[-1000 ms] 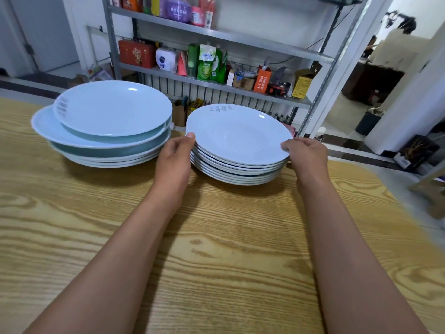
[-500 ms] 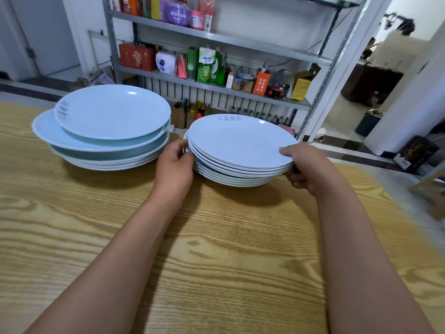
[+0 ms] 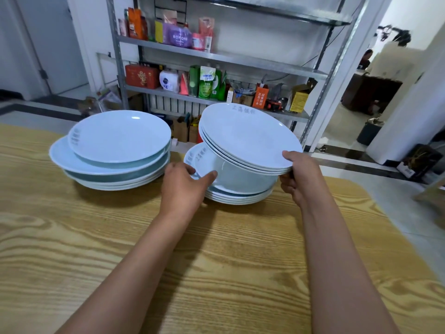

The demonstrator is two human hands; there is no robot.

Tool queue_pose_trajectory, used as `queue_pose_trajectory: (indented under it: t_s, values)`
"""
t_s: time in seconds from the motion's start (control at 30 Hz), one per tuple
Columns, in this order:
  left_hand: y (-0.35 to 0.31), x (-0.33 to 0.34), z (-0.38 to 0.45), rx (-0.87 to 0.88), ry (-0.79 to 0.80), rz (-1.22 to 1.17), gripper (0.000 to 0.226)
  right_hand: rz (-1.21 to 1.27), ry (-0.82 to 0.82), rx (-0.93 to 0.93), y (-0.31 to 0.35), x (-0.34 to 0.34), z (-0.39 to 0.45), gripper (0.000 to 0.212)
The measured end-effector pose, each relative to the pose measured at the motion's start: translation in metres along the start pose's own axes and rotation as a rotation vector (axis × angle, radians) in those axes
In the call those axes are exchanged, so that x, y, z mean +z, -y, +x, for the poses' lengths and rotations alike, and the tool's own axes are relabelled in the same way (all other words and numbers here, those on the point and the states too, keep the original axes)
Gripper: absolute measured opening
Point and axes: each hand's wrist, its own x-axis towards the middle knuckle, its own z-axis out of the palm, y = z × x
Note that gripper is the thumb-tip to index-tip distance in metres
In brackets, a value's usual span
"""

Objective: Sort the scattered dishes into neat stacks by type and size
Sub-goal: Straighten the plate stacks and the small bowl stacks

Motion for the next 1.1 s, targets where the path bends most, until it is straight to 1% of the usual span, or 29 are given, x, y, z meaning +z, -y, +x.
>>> queue_pose_trajectory:
  t_s: [0.07,0.17,0.27,0.3,0.4,0.47,0.53,0.67,0.77,0.8,0.83,0.9,0.97,1.1]
  values:
    - [-0.007,-0.002,-0.006,0.032,0.005,0.071,0.036,-0.018,-0.013,0.0,0.004,0.004,-0.003,0.012]
    - [-0.012,-0.005,-0.009,0.013,0.023,0.134,0.034,-0.049,-0.039,-0.001,0.005,0.01,-0.007,0.012]
    - [-0.014,-0.004,-0.008,0.025,0.02,0.273,0.029,-0.081,-0.059,0.001,0.004,0.014,-0.009,0.011]
    - [-0.015,-0.002,-0.009,0.03,0.027,0.319,0.03,-0.083,-0.064,0.0,0.005,0.016,-0.009,0.011]
    - [-0.02,0.002,-0.013,0.006,0.039,0.377,0.044,-0.071,-0.074,-0.006,0.006,0.015,-0.009,0.012]
    - [-0.018,0.001,-0.011,-0.021,0.033,0.357,0.044,-0.056,-0.079,-0.005,0.008,0.014,-0.009,0.014]
    - [-0.011,0.001,-0.007,-0.01,0.02,0.318,0.033,-0.041,-0.083,-0.003,0.008,0.014,-0.009,0.014]
    - [-0.005,0.002,-0.005,-0.002,-0.013,0.233,0.033,-0.022,-0.076,-0.005,0.007,0.015,-0.01,0.011]
    - [-0.007,-0.005,-0.004,0.031,-0.143,0.27,0.032,-0.023,-0.081,-0.006,0.007,0.014,-0.011,0.009]
    - [-0.01,-0.01,-0.002,0.044,-0.187,0.249,0.031,-0.02,-0.085,-0.009,0.007,0.013,-0.01,0.007]
    - [-0.012,-0.015,0.0,0.05,-0.216,0.198,0.028,-0.017,-0.091,-0.013,0.007,0.012,-0.01,0.006]
    - [-0.021,-0.026,0.003,0.032,-0.204,0.056,0.021,-0.005,-0.101,-0.025,0.007,0.011,-0.01,0.006]
    - [-0.03,-0.036,0.005,0.053,-0.196,-0.048,0.016,0.011,-0.112,-0.034,0.008,0.009,-0.01,0.007]
    - [-0.041,-0.065,0.006,0.077,-0.291,-0.098,0.015,0.009,-0.093,-0.019,0.007,0.006,-0.007,0.007]
